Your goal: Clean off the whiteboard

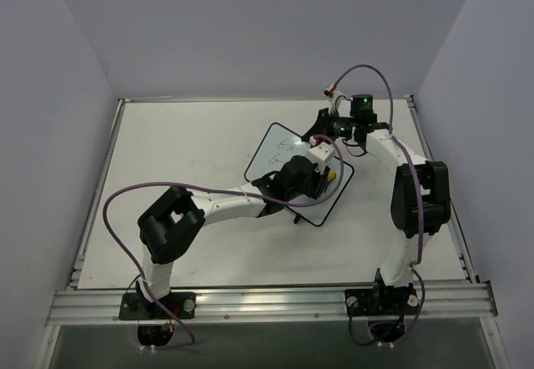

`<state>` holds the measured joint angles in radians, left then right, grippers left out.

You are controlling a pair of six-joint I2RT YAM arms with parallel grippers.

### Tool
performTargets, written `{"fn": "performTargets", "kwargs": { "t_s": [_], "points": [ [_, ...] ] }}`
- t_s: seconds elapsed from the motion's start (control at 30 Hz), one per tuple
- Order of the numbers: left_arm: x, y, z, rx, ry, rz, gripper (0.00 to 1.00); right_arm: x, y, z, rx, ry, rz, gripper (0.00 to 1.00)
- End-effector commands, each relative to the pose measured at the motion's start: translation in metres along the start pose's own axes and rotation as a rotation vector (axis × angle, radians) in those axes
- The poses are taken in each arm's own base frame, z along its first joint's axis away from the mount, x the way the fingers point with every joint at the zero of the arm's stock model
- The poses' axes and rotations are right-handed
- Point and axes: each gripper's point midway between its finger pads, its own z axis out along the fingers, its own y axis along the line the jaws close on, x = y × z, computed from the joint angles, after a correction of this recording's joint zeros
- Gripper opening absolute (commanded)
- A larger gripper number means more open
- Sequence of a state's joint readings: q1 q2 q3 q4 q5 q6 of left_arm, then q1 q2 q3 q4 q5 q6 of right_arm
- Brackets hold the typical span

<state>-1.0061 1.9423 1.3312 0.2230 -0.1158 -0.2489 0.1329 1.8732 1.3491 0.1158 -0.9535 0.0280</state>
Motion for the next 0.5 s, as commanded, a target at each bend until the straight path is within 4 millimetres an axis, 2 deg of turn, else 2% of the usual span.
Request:
{"fn": "performTargets", "kwargs": {
  "t_s": [0.0, 0.17, 0.37, 0.47],
  "points": [
    [0.02, 0.01, 0.006, -0.09, 0.029, 0.034, 0.02, -0.012, 0.02, -0.007, -0.009, -0.021, -0.043, 0.0],
    [0.019, 0.059, 0.001, -0.284, 0.039, 0.01, 0.02, -0.011, 0.02, -0.008, -0.002, -0.02, -0.043, 0.0],
    [0.018, 0.117, -0.001, -0.395, 0.049, -0.045, 0.02, -0.011, 0.024, -0.006, -0.005, -0.018, -0.054, 0.0],
    [0.01, 0.127, -0.002, -0.394, 0.038, -0.05, 0.02, -0.011, 0.024, -0.006, -0.004, -0.017, -0.054, 0.0]
  ]
}}
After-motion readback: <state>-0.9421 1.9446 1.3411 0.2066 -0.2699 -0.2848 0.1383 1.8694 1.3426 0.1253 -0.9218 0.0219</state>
